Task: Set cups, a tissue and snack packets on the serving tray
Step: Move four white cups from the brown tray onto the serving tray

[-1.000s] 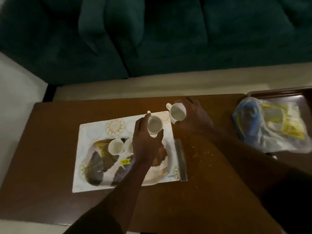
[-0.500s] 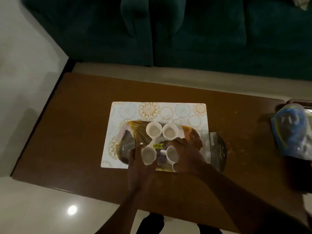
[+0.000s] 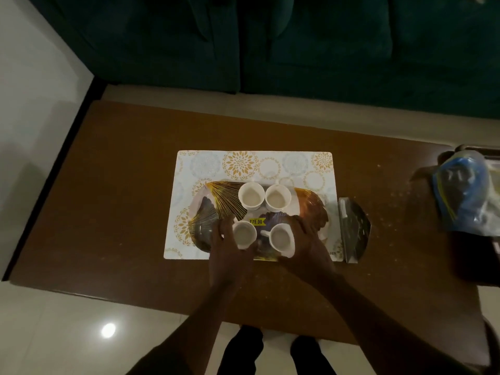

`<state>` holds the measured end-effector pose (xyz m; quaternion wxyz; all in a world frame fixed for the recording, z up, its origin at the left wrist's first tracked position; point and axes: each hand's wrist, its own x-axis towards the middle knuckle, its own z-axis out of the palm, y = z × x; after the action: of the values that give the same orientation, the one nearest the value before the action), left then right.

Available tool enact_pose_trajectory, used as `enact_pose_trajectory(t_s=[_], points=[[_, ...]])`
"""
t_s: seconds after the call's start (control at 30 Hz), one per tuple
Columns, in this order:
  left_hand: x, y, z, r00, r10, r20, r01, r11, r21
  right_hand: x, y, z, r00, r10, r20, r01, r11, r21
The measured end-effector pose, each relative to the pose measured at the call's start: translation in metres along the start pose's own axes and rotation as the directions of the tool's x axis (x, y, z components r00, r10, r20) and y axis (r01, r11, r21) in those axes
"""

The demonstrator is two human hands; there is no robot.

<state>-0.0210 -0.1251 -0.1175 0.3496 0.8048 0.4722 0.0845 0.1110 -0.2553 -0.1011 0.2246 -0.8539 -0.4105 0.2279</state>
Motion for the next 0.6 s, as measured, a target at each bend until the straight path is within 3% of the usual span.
enact_pose_trajectory(t_s=[0.07,0.13,0.23,0.3,0.37,0.47,0.6], points=[[0.002,-0.010,-0.008,0.980,0.197,0.001,-0.195,0.970,0.145,-0.006,-0.001,0.001,0.994,0.079,-0.071,-0.077,0.997,0.024],[0.008,-0.018,-0.018,0.932,0.346,0.112,-0.364,0.891,0.272,-0.004,-0.005,0.001,0.988,0.142,-0.054,-0.140,0.990,0.026],[0.022,-0.024,-0.024,0.828,0.459,0.321,-0.558,0.731,0.393,0.009,-0.009,-0.001,0.979,0.202,0.022,-0.202,0.979,0.015],[0.028,-0.026,-0.024,0.770,0.518,0.372,-0.638,0.629,0.445,0.017,-0.008,-0.006,0.981,0.177,0.080,-0.172,0.983,-0.060],[0.032,-0.026,-0.024,0.823,0.467,0.322,-0.567,0.693,0.445,0.022,-0.004,-0.012,0.987,0.102,0.125,-0.083,0.985,-0.150],[0.024,-0.018,-0.023,0.950,0.218,0.223,-0.277,0.918,0.284,0.018,-0.004,-0.015,0.998,0.060,0.036,-0.056,0.993,-0.107],[0.009,-0.010,-0.015,0.985,0.031,0.167,-0.041,0.997,0.059,0.005,-0.014,0.000,0.928,0.340,-0.152,-0.311,0.932,0.185]])
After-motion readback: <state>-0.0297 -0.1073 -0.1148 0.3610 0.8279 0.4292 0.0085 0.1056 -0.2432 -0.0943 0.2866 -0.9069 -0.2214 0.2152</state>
